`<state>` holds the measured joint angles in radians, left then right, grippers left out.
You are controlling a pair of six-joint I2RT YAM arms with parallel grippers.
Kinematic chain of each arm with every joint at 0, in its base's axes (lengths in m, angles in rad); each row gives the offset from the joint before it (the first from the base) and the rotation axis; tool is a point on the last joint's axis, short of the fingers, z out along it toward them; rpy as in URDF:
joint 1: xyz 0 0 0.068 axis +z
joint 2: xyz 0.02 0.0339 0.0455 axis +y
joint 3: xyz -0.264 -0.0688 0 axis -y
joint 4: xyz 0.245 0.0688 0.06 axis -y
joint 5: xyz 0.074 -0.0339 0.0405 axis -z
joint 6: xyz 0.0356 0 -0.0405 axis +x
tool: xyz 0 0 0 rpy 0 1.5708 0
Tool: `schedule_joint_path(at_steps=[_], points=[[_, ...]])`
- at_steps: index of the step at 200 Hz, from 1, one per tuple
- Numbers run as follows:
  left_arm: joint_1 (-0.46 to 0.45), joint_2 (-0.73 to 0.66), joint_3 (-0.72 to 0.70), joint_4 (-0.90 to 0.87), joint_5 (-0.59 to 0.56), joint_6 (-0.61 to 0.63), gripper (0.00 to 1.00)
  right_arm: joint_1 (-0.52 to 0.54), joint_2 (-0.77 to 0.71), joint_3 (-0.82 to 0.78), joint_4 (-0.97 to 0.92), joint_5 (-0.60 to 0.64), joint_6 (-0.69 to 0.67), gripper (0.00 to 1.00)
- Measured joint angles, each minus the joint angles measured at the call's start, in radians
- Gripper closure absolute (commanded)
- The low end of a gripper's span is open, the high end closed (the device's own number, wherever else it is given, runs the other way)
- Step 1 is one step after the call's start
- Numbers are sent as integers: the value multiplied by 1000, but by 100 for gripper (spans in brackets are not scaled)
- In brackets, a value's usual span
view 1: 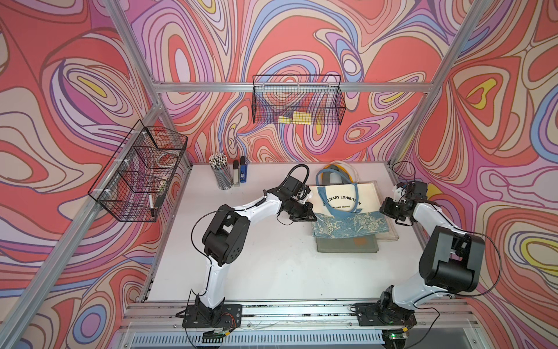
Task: Put away the canvas bag
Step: Place the canvas bag at the center of the board.
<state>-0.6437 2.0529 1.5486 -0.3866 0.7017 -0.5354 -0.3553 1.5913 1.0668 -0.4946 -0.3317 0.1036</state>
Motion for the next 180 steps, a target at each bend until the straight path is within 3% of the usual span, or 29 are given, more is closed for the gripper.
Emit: schedule_joint_path(at_steps=[31, 61, 96, 142, 163, 180], points=[[-9, -19, 24, -19, -16, 0, 100, 6, -102, 39, -53, 2, 0, 100], [-10, -22, 134, -42, -14, 0, 100, 3, -132, 119, -76, 18, -6, 100], [-10, 41, 271, -60, 10, -15, 100, -9, -54, 130, -57, 44, -5, 100], [-4, 173, 279, -96, -11, -32, 100, -12, 89, 130, -37, 90, -14, 100], [-1, 183, 279, -115, -34, -32, 73, -14, 135, 135, -26, 104, -22, 94], [-5, 183, 283, -140, -85, -19, 57, -14, 152, 136, -34, 113, -28, 72]])
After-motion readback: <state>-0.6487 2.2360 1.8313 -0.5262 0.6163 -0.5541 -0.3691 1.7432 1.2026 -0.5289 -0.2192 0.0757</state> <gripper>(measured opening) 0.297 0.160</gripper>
